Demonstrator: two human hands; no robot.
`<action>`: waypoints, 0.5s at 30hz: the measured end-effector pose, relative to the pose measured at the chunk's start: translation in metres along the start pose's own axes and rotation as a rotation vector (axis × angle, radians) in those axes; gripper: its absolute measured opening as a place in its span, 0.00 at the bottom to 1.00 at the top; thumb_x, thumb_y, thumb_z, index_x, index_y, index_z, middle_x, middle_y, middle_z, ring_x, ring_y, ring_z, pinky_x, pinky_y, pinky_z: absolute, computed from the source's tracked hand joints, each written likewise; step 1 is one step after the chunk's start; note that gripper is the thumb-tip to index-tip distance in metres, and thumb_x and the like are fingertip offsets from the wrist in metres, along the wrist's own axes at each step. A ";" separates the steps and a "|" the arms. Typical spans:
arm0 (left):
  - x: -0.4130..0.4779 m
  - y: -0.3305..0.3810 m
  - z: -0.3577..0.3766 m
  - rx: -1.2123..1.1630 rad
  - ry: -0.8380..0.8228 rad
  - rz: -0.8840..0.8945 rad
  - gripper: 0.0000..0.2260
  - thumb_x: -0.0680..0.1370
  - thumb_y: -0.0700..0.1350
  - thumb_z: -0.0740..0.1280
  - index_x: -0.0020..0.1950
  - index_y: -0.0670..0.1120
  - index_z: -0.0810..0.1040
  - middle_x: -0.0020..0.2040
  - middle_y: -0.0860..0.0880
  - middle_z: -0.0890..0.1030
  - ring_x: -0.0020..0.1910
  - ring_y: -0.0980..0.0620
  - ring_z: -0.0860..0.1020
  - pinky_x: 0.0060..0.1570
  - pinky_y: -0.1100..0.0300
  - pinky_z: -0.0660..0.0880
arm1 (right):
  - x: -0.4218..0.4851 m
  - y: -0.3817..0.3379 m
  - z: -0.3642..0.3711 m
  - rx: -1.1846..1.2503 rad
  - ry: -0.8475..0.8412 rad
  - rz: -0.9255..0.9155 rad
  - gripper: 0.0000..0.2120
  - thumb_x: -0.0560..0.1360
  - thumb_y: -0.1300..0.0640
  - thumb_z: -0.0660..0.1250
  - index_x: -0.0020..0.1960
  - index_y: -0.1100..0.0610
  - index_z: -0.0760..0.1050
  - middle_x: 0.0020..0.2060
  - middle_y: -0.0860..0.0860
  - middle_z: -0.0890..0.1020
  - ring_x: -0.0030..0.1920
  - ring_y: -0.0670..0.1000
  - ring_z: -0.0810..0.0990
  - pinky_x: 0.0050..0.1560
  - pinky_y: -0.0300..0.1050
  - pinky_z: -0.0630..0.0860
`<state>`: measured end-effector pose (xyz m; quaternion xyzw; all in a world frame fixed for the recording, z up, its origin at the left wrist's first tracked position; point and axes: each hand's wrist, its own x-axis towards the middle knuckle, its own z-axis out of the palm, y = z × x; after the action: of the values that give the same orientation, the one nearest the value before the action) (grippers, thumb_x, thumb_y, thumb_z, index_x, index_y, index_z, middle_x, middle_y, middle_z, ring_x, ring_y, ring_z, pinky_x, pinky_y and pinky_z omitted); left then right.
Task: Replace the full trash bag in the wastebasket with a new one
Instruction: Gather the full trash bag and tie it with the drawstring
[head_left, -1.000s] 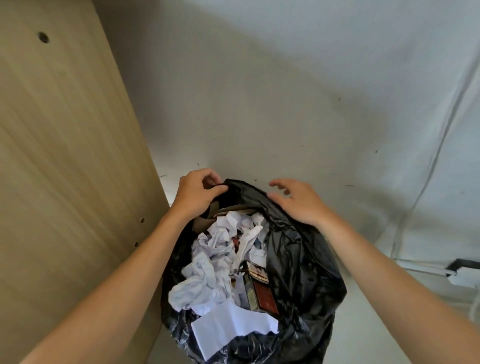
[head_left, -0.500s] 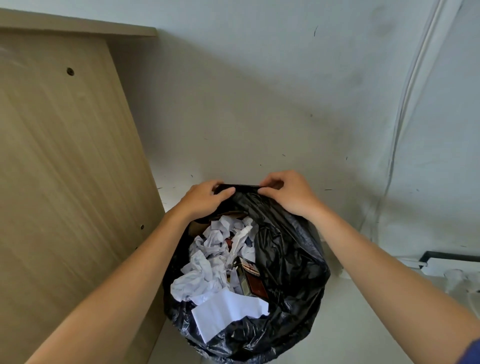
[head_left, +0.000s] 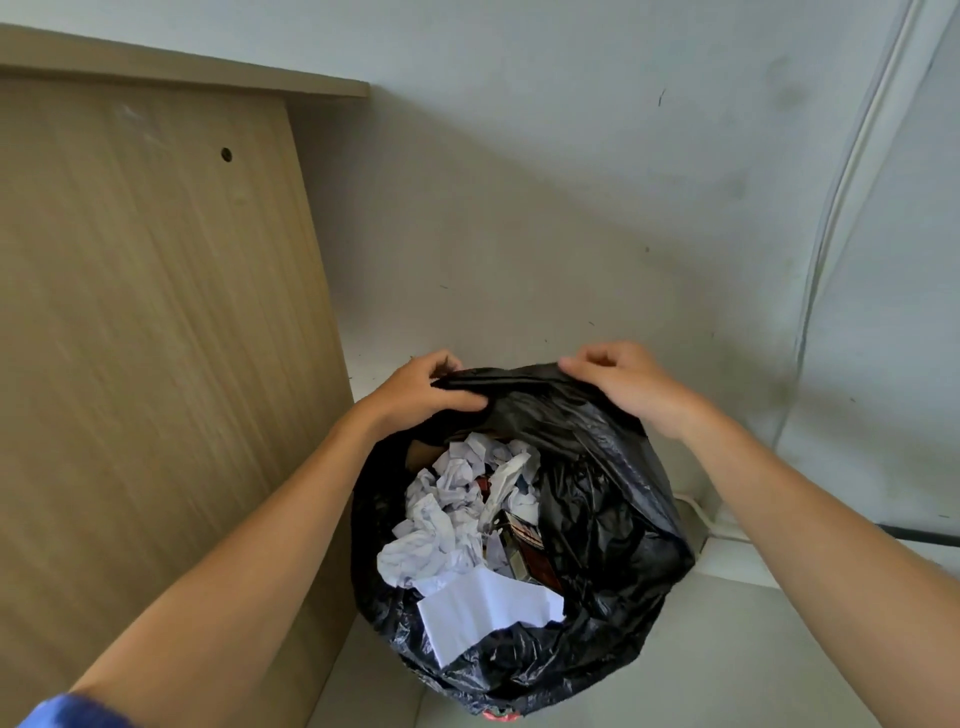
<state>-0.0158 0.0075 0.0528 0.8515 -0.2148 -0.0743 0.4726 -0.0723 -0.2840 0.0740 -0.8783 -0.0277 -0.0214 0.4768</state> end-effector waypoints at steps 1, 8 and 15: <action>-0.004 -0.002 -0.003 -0.042 -0.018 -0.061 0.28 0.64 0.70 0.76 0.53 0.52 0.79 0.53 0.52 0.82 0.54 0.50 0.81 0.54 0.55 0.76 | 0.001 -0.002 -0.001 0.053 0.004 -0.025 0.15 0.78 0.40 0.69 0.44 0.50 0.83 0.40 0.46 0.87 0.42 0.47 0.85 0.52 0.49 0.78; -0.025 -0.019 -0.021 0.212 -0.119 -0.446 0.46 0.71 0.81 0.50 0.75 0.50 0.74 0.76 0.46 0.73 0.75 0.43 0.70 0.76 0.45 0.62 | -0.008 -0.004 -0.012 0.006 -0.171 -0.043 0.14 0.72 0.36 0.73 0.48 0.44 0.86 0.44 0.44 0.88 0.47 0.45 0.86 0.55 0.45 0.76; -0.029 -0.001 -0.032 0.441 0.043 -0.238 0.23 0.82 0.65 0.58 0.55 0.46 0.80 0.55 0.47 0.82 0.56 0.44 0.79 0.55 0.51 0.74 | -0.021 0.005 -0.024 -0.340 -0.387 0.192 0.11 0.80 0.50 0.71 0.49 0.59 0.82 0.45 0.56 0.88 0.42 0.54 0.87 0.42 0.50 0.85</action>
<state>-0.0307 0.0454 0.0668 0.9546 -0.1140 -0.0626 0.2680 -0.0933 -0.3072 0.0817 -0.9321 -0.0311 0.1877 0.3082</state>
